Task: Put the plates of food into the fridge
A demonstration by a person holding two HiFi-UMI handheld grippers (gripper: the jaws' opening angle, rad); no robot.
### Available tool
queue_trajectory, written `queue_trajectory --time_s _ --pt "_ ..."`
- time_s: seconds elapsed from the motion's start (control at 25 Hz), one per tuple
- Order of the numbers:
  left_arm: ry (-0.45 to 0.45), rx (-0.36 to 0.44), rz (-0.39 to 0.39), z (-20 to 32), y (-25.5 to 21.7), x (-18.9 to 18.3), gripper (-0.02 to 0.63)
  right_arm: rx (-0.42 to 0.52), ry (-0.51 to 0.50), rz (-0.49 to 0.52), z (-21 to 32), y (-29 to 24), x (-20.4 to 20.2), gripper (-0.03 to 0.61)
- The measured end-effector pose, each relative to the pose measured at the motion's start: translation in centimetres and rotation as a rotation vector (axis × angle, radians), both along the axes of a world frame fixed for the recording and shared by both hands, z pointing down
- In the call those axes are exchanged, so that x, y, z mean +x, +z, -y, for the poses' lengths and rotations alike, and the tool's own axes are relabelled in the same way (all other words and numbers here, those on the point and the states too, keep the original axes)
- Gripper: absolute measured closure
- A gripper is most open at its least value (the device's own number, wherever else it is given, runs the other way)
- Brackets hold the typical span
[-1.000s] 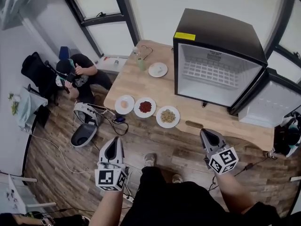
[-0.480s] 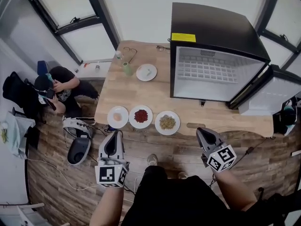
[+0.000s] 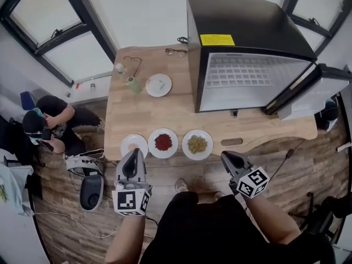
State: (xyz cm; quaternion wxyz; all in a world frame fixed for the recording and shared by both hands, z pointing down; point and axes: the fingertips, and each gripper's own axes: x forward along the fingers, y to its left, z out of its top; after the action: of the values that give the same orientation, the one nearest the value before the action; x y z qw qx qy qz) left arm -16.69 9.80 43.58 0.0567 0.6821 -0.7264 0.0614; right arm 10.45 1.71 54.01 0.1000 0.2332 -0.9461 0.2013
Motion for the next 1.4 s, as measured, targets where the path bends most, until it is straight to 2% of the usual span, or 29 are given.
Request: queue_trajectory --time_s 0.16,0.28,0.52,0.68,0.84,1.08,1.32,1.36,1.4 --pt "0.071 -0.018 0.003 1.8 1.5 -1.2 0.609 -0.053 0.056 -0.04 -0.6 3.1 -1.3 0.556" --pt "0.121 -0.029 0.009 2.8 2.2 -1.8 0.609 -0.131 0.117 -0.007 -1.1 5.2 -1.7 0.555" --pt "0.202 -0.05 0.037 4.7 2.9 -2.6 0.609 -0.335 0.304 0.052 -1.2 10.8 -1.0 0.554" --pt "0.222 -0.06 0.048 5.6 3.1 -3.2 0.609 -0.399 0.346 0.057 -1.5 13.6 -1.3 0.549" --pt "0.237 -0.082 0.061 5.7 3.5 -3.6 0.609 -0.532 0.4 0.118 -1.7 16.8 -1.7 0.454" --pt "0.226 -0.099 0.083 5.4 3.6 -4.8 0.609 -0.681 0.502 0.235 -1.1 20.3 -2.0 0.408" --pt "0.215 -0.099 0.098 5.1 2.9 -5.3 0.609 -0.83 0.525 0.364 -0.3 20.8 -3.7 0.411" --pt "0.215 -0.096 0.103 5.1 2.7 -5.4 0.609 -0.834 0.523 0.372 -0.1 20.6 -4.0 0.437" --pt "0.214 -0.093 0.107 5.0 2.6 -5.5 0.609 -0.83 0.519 0.379 0.1 20.2 -4.3 0.509"
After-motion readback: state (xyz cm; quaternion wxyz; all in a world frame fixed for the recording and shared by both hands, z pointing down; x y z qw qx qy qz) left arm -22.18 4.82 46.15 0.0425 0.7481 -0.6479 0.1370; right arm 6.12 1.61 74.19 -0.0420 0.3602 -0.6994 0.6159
